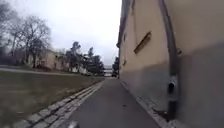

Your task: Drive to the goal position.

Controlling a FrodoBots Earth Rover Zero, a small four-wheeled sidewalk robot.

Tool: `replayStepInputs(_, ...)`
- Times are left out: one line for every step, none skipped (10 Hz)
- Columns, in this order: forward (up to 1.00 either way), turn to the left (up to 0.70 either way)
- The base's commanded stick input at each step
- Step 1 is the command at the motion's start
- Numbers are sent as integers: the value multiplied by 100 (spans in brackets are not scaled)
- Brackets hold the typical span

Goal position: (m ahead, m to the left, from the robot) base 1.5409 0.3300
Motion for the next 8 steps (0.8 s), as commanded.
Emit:
replayStepInputs(100, 0)
replayStepInputs(100, 0)
replayStepInputs(100, 0)
replayStepInputs(100, 0)
replayStepInputs(100, 0)
replayStepInputs(100, 0)
replayStepInputs(100, 0)
replayStepInputs(100, 0)
